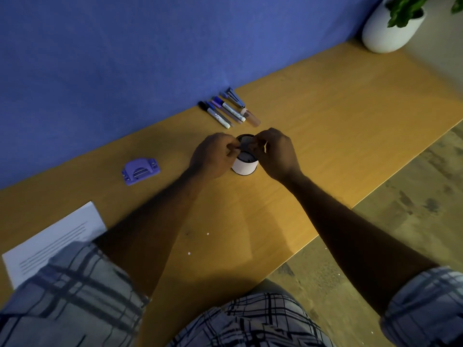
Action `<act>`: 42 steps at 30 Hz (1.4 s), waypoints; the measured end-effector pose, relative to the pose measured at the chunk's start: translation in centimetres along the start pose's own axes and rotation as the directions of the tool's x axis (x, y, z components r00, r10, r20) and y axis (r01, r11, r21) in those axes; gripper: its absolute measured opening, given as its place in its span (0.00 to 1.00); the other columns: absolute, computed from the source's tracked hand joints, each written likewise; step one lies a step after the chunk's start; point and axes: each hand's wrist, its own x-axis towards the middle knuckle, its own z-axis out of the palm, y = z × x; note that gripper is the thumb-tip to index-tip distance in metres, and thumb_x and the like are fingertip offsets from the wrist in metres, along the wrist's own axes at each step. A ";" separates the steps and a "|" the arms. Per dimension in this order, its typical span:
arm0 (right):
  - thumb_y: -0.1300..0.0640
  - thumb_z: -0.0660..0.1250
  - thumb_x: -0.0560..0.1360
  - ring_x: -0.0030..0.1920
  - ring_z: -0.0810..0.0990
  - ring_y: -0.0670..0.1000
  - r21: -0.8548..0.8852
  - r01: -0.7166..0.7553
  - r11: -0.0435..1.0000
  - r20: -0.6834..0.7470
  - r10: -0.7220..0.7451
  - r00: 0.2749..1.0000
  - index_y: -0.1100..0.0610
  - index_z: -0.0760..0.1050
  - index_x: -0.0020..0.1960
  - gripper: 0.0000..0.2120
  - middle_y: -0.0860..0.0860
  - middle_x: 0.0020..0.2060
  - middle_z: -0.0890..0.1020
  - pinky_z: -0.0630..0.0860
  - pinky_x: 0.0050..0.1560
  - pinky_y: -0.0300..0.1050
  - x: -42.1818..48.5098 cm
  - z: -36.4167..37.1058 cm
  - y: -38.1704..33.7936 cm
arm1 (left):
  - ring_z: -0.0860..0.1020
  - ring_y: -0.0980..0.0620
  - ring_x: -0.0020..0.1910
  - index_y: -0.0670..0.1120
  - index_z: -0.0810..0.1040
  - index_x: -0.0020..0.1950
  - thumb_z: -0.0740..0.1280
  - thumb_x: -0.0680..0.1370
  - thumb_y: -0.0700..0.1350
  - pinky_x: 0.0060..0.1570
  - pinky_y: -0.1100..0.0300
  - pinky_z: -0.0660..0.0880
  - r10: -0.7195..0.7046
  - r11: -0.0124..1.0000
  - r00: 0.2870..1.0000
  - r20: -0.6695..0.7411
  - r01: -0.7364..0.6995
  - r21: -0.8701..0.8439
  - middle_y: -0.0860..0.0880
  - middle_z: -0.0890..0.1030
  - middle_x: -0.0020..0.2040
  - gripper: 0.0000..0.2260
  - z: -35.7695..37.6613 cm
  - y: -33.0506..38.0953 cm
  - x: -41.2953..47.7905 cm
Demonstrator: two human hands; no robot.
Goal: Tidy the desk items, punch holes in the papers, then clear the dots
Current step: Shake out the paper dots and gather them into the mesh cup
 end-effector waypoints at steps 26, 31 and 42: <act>0.49 0.74 0.71 0.48 0.79 0.51 0.031 -0.034 0.999 0.447 0.016 0.895 0.53 0.81 0.47 0.09 0.49 0.48 0.82 0.76 0.49 0.48 -14.2 11.9 -5.0 | 0.75 0.58 0.47 0.47 0.82 0.54 0.75 0.72 0.49 0.47 0.63 0.73 -0.207 0.978 0.938 0.278 0.204 0.041 0.53 0.80 0.52 0.13 2.5 -11.8 -21.7; 0.51 0.72 0.72 0.49 0.79 0.49 -0.015 -0.035 0.999 0.428 0.037 0.903 0.49 0.81 0.47 0.05 0.45 0.49 0.82 0.75 0.51 0.48 -14.5 12.2 -5.6 | 0.78 0.56 0.48 0.49 0.84 0.50 0.75 0.71 0.50 0.46 0.62 0.73 -0.181 0.983 0.960 0.213 0.168 0.074 0.53 0.82 0.49 0.10 2.9 -11.3 -22.1; 0.55 0.64 0.77 0.57 0.74 0.55 -0.180 0.081 0.980 0.573 0.037 0.819 0.53 0.78 0.53 0.07 0.50 0.53 0.78 0.68 0.58 0.55 -13.6 13.0 -6.6 | 0.78 0.47 0.53 0.48 0.83 0.49 0.69 0.75 0.50 0.51 0.52 0.77 -0.228 0.954 0.939 0.257 0.162 0.252 0.49 0.81 0.53 0.08 3.2 -9.7 -21.0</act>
